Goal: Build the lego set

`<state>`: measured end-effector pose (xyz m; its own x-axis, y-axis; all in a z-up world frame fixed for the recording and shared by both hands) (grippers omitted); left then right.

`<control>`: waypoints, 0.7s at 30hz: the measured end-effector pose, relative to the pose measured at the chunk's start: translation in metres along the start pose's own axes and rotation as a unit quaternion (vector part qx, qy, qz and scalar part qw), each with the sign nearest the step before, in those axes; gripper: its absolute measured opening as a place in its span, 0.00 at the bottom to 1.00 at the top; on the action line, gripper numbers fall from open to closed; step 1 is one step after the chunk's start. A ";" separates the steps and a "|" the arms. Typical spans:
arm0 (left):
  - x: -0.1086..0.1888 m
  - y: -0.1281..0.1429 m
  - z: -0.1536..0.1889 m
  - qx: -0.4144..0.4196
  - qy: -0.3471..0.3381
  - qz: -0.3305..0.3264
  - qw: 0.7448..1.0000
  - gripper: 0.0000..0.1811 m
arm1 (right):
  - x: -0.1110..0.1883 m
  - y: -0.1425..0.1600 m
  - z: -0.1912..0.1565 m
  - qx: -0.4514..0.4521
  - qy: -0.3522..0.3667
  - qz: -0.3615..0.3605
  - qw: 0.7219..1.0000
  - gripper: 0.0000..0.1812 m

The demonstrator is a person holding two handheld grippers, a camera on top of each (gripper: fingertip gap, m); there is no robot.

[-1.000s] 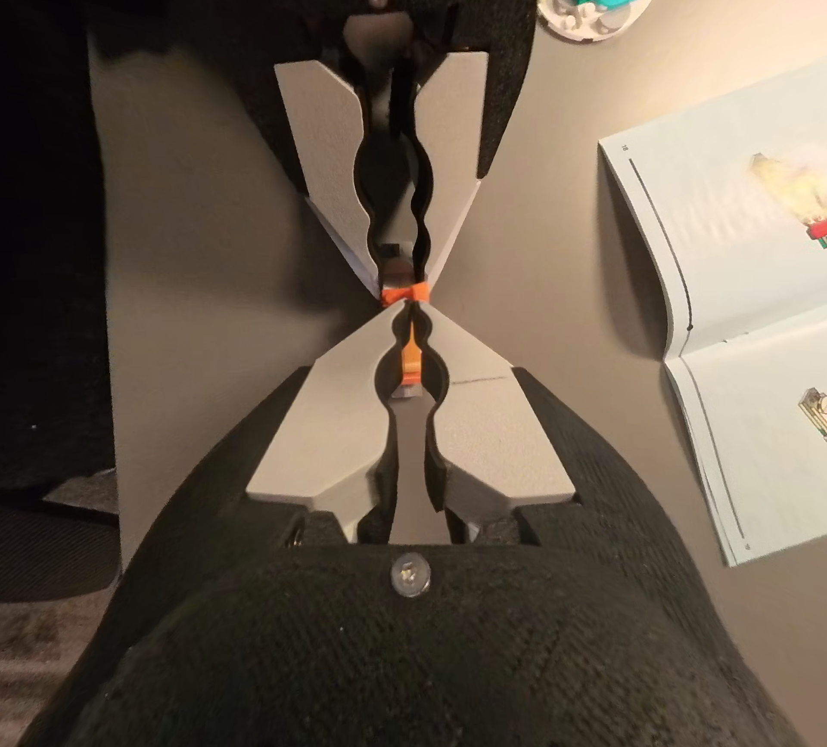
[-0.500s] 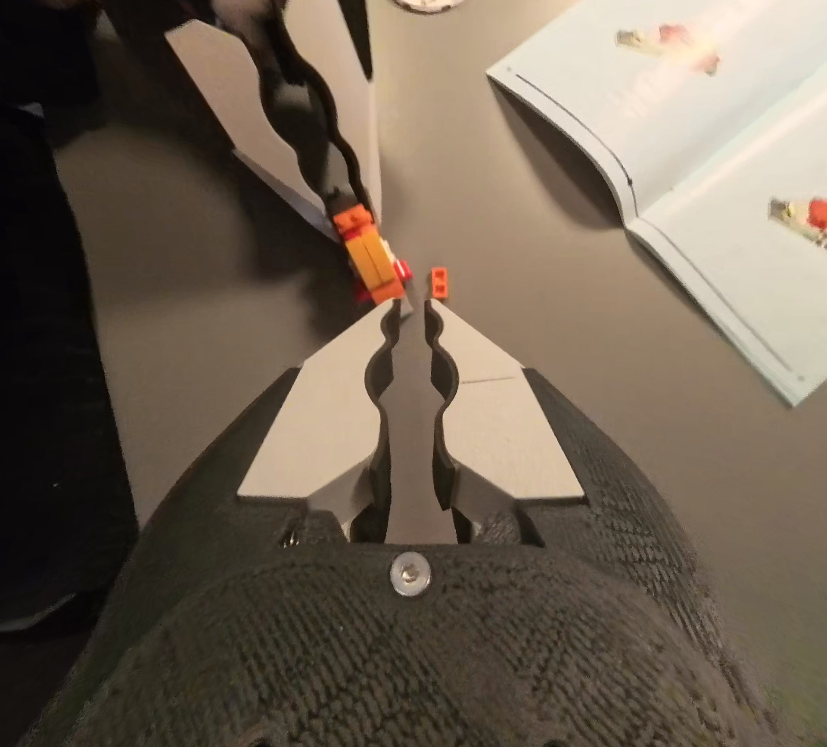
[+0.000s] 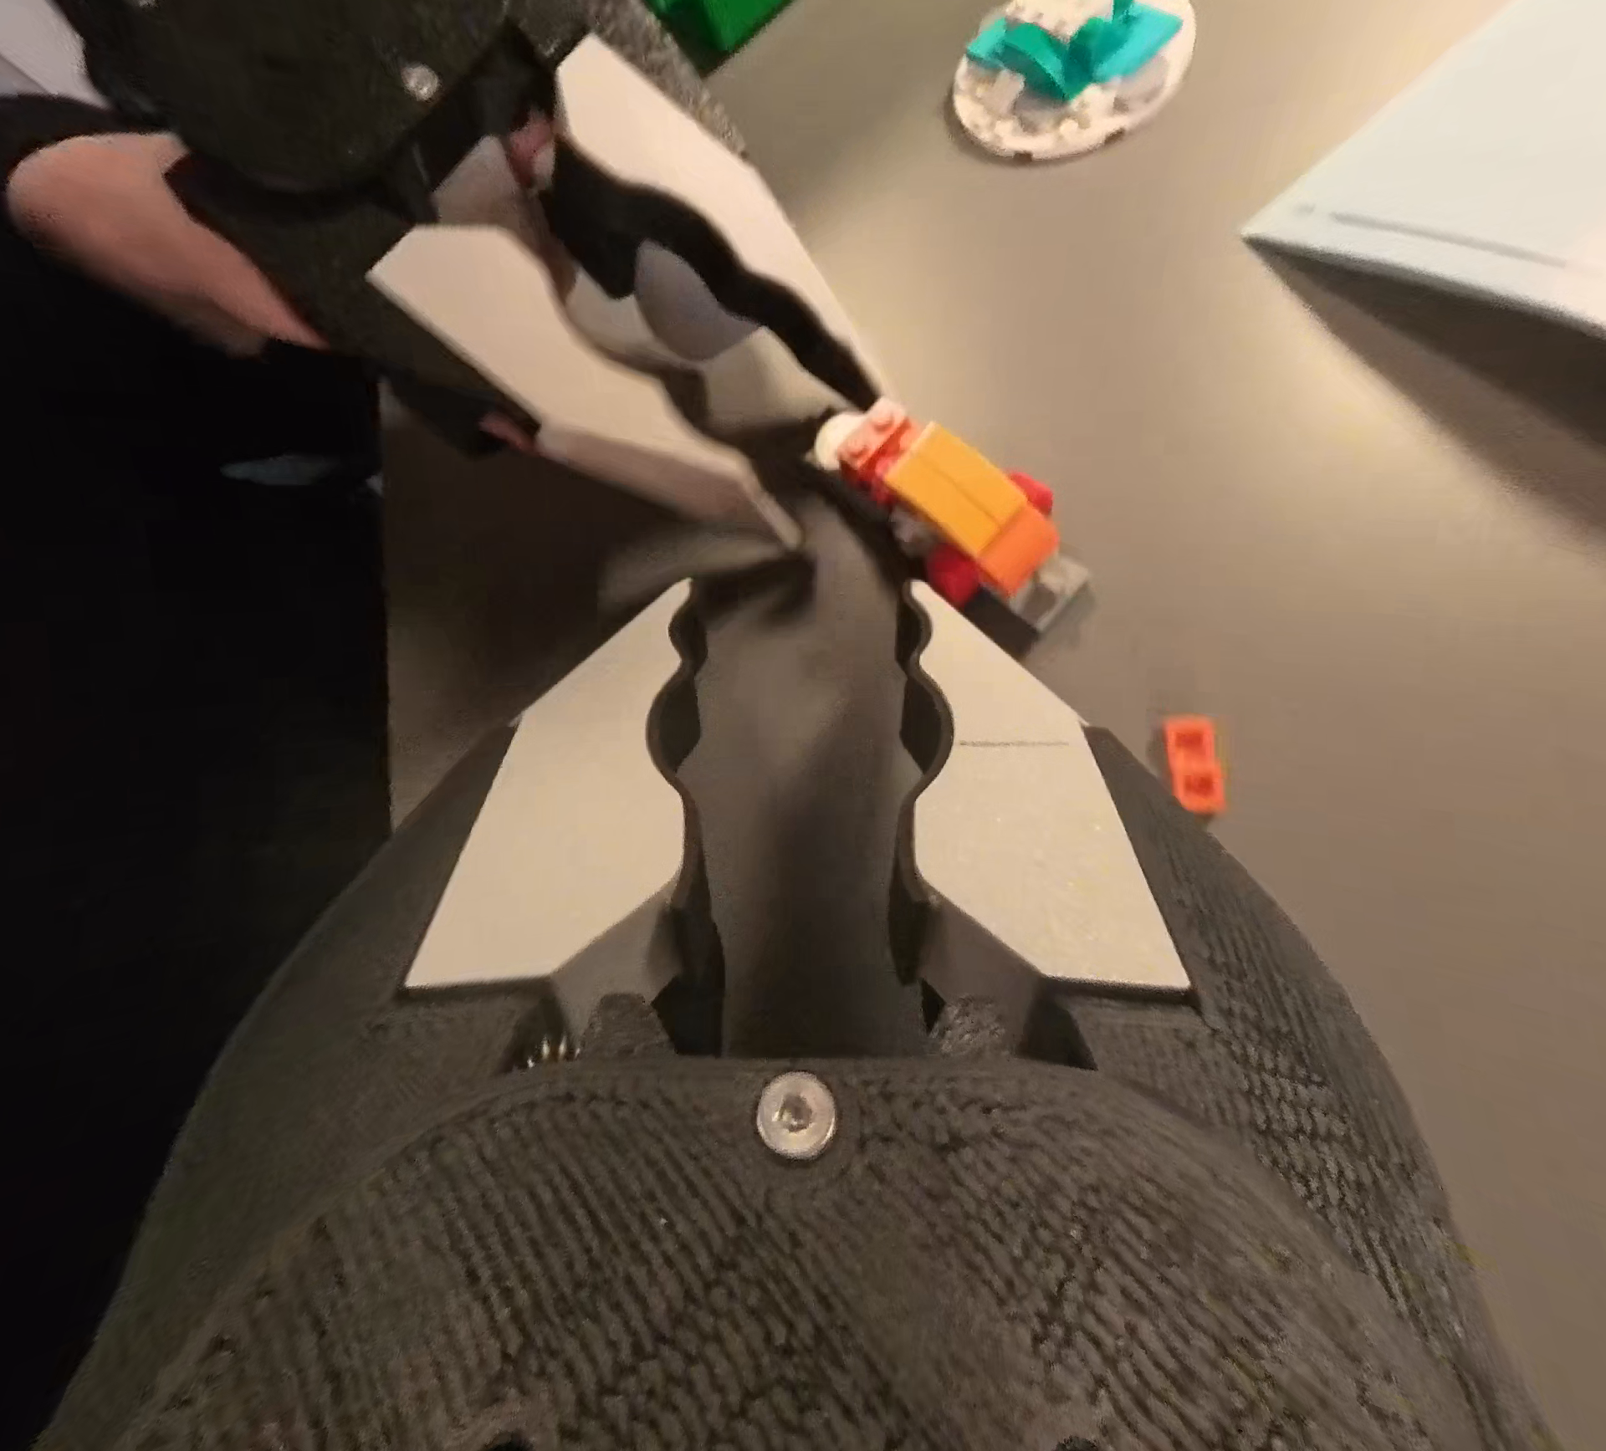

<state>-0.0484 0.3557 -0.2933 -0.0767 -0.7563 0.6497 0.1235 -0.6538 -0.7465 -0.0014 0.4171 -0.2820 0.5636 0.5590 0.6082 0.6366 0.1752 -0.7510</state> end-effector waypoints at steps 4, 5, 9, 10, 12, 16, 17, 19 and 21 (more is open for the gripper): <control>0.002 0.002 0.008 0.024 -0.010 0.002 1.000 0.19 | -0.009 -0.016 0.005 0.021 -0.013 0.031 0.999 0.29; 0.000 0.002 0.014 0.027 0.007 0.007 1.000 0.21 | -0.004 -0.020 0.007 0.020 -0.004 0.042 0.999 0.30; -0.007 -0.006 0.064 0.053 0.187 0.021 0.981 0.34 | 0.022 -0.019 0.011 -0.014 0.066 0.082 0.994 0.28; -0.003 -0.005 0.067 0.058 0.204 0.017 0.977 0.37 | 0.023 -0.017 0.012 -0.022 0.095 0.083 0.992 0.27; 0.011 -0.005 0.060 0.054 0.200 0.040 0.977 0.35 | 0.016 -0.014 0.010 -0.015 0.153 0.077 0.985 0.25; 0.044 0.000 0.040 0.012 0.156 0.082 0.984 0.34 | -0.014 -0.015 0.009 0.093 0.230 0.020 0.969 0.20; 0.050 0.000 0.034 0.000 0.141 0.094 0.986 0.34 | -0.018 -0.017 0.010 0.100 0.232 0.013 0.968 0.17; 0.059 0.000 0.024 -0.008 0.111 0.114 0.987 0.33 | -0.024 -0.018 0.014 0.099 0.227 -0.008 0.969 0.11; 0.065 -0.003 0.019 -0.018 0.087 0.139 0.986 0.36 | -0.024 -0.016 0.017 0.092 0.218 -0.021 0.971 0.11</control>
<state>-0.0351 0.3087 -0.2464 -0.2144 -0.8972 0.3861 0.1287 -0.4178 -0.8994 -0.0344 0.4149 -0.2893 0.7349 0.1582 0.6595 0.5808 0.3553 -0.7324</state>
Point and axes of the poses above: each gripper's, where its closed fingertips meet, x back along the fingers, y out of its underside, z = x × y across the jaws, the point moved 4 cm from there along x, back along the fingers, and after that the axes turned 5 degrees about y, right-handed, at the moved point
